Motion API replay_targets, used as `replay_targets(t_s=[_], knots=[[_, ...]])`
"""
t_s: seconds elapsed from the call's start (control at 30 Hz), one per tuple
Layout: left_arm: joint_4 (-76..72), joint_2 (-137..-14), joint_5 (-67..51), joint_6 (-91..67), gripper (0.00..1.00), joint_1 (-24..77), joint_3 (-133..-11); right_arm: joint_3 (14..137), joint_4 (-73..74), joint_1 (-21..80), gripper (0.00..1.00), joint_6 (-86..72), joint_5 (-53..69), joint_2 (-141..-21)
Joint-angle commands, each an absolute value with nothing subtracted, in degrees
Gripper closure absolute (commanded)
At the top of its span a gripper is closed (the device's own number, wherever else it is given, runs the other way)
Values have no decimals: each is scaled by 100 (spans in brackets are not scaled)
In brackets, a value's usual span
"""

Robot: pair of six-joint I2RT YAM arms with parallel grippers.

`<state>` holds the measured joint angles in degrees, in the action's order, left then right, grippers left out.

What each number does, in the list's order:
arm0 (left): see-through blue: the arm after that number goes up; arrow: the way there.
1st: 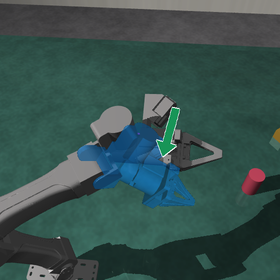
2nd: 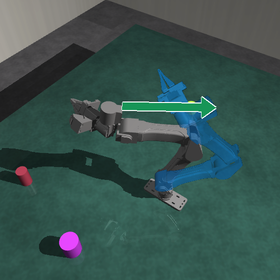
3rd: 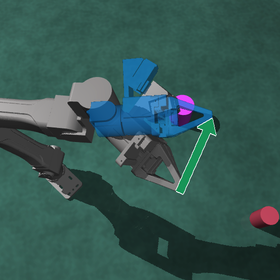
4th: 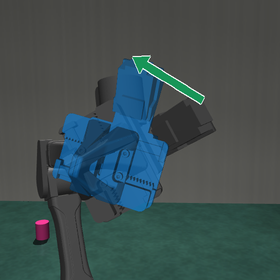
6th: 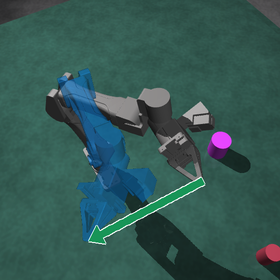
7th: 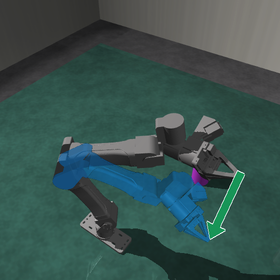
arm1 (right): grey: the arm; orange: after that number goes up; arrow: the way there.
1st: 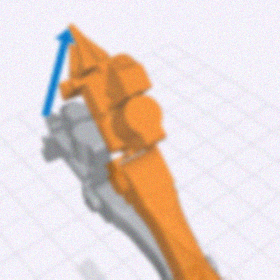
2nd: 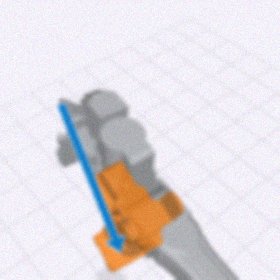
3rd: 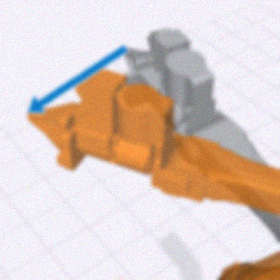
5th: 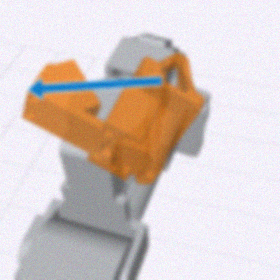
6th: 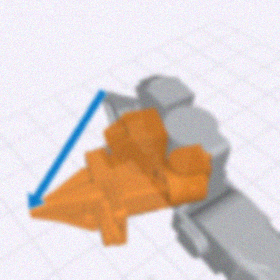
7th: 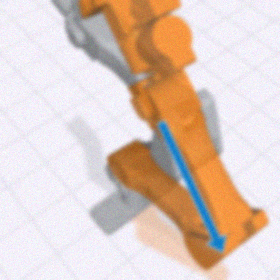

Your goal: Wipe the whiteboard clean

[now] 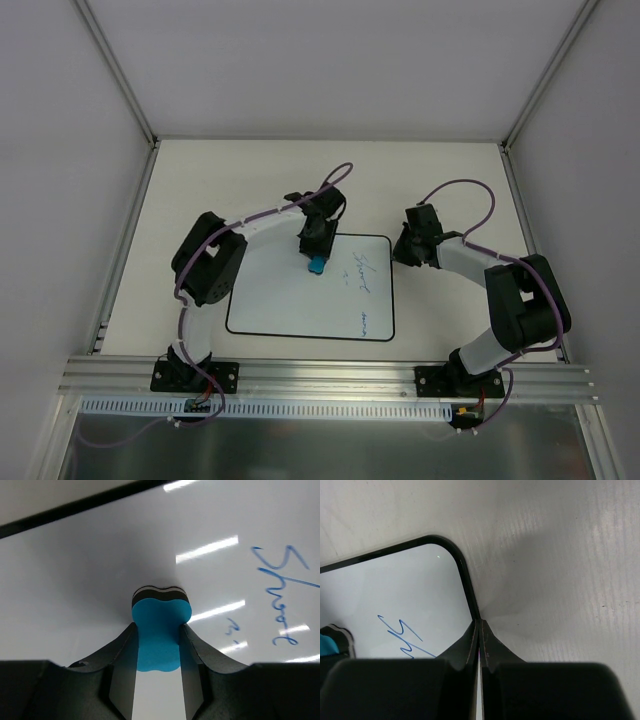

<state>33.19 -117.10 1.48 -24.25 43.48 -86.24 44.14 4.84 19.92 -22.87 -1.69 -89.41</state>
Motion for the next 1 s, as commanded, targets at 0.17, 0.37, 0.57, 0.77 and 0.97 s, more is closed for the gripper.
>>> replay_targets(t_s=[0.17,0.37,0.57,0.77,0.97], knots=[[3771,-11434,344,-2329,100,3867,-8200,4412,809,2013,100,-2180,-369,-8877],[3797,-11803,229,-2232,100,4358,-8507,4403,809,2004,100,-2171,-387,-8868],[3814,-12242,53,-2241,100,5106,-8964,4403,809,2013,100,-2188,-378,-8886],[3850,-12235,-148,-2364,100,5493,-8921,4403,826,2013,100,-2180,-396,-8868],[3885,-11963,8,-2478,100,5502,-8552,4412,826,2013,100,-2188,-387,-8903]])
